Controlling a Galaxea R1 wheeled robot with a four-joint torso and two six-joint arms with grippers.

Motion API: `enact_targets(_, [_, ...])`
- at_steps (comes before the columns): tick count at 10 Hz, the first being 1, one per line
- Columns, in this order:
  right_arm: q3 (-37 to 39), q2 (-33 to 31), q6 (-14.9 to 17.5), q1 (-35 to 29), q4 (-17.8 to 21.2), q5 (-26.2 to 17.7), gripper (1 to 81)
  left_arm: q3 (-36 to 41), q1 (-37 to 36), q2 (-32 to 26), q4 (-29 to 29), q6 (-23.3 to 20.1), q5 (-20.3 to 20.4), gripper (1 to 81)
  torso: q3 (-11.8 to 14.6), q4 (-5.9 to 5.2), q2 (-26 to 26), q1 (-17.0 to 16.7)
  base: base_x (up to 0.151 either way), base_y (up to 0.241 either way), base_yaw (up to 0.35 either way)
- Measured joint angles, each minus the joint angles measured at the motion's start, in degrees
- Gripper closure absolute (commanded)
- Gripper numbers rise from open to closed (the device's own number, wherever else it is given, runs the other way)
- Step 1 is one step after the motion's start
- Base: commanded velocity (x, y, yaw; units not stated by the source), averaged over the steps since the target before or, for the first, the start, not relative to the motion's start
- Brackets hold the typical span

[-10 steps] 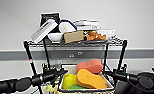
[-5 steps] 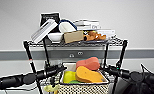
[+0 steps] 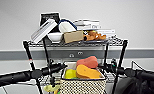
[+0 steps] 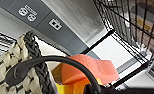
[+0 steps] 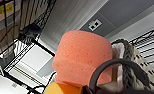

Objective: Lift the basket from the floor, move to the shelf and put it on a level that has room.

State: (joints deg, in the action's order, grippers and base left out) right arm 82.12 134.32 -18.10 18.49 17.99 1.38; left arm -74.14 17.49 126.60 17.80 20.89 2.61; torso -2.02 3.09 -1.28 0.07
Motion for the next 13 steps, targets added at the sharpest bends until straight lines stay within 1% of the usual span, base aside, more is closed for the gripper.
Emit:
enact_targets(2, [4.7, 2.8, 0.0, -1.4, -0.1, -1.8, 81.1, -5.4, -0.1, 3.1, -0.5, 0.0, -1.5, 81.1, 0.0, 0.0, 0.0, 0.0, 0.0, 0.0, 0.0])
enact_targets(6, [14.1, 7.7, 0.0, -3.2, -0.3, -4.3, 81.1, -14.5, -3.2, 9.0, -1.4, 0.0, -6.0, 81.1, 0.0, 0.0, 0.0, 0.0, 0.0, 0.0, 0.0])
enact_targets(8, [18.2, 10.3, 0.0, -3.5, -0.7, -5.3, 81.1, -19.3, -3.5, 11.6, -2.3, 0.0, -8.3, 81.1, 0.0, 0.0, 0.0, 0.0, 0.0, 0.0, 0.0])
enact_targets(10, [21.9, 12.2, 0.0, -4.0, -1.6, -6.0, 81.1, -24.5, -3.5, 14.7, -3.5, 0.0, -10.5, 81.1, 0.0, 0.0, 0.0, 0.0, 0.0, 0.0, 0.0])
enact_targets(13, [27.2, 14.8, 0.0, -4.5, -3.4, -7.0, 81.1, -31.3, -3.5, 18.9, -5.5, 0.0, -12.2, 81.1, -0.1, 0.0, 0.0, 0.0, 0.0, 0.0, 0.0])
